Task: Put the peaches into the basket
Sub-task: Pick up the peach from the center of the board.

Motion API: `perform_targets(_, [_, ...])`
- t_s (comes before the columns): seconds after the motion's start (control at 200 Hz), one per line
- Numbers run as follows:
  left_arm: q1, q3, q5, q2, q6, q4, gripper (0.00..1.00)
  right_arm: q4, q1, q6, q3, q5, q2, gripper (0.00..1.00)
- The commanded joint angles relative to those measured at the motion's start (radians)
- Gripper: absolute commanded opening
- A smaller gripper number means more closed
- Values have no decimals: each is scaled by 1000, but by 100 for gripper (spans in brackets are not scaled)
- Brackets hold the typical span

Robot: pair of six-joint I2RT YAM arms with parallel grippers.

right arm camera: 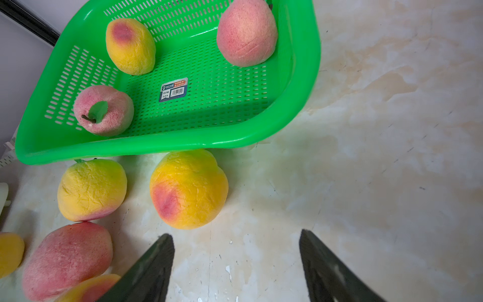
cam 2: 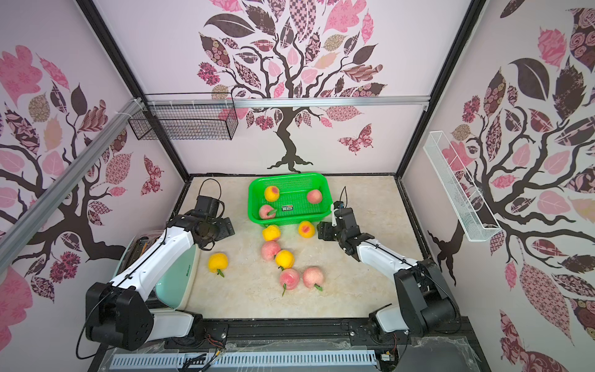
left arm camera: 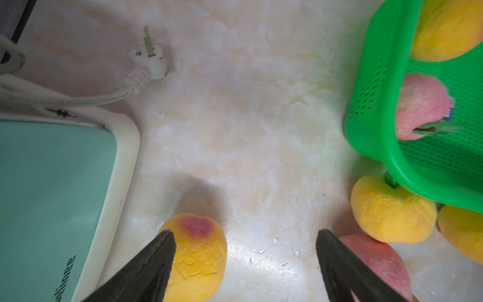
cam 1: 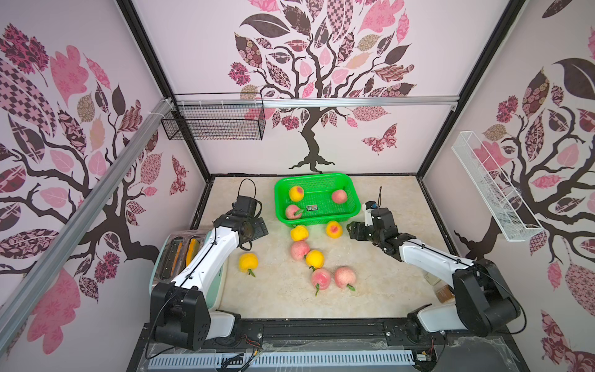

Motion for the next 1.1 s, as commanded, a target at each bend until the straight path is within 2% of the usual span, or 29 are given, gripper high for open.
perform_targets(0.0, [8,-18,-35,-3,-67,-91,90,8,8,11,25,-4,3,78])
perform_targets(0.325, [10,-69,-53,-8,-164,-153,90,8,8,13,23,-12,-6,78])
perform_targets(0.47, [14,-123,-21,-36,-182,-130,90,9,9,15,23,-13,-5,78])
perform_targets(0.82, [20,-161,39,-52,-174,-89,91,14,8,15,26,-16,12,78])
perform_targets(1.09, [57,-154,84,-29,-140,-87,91,17,11,18,27,-19,18,78])
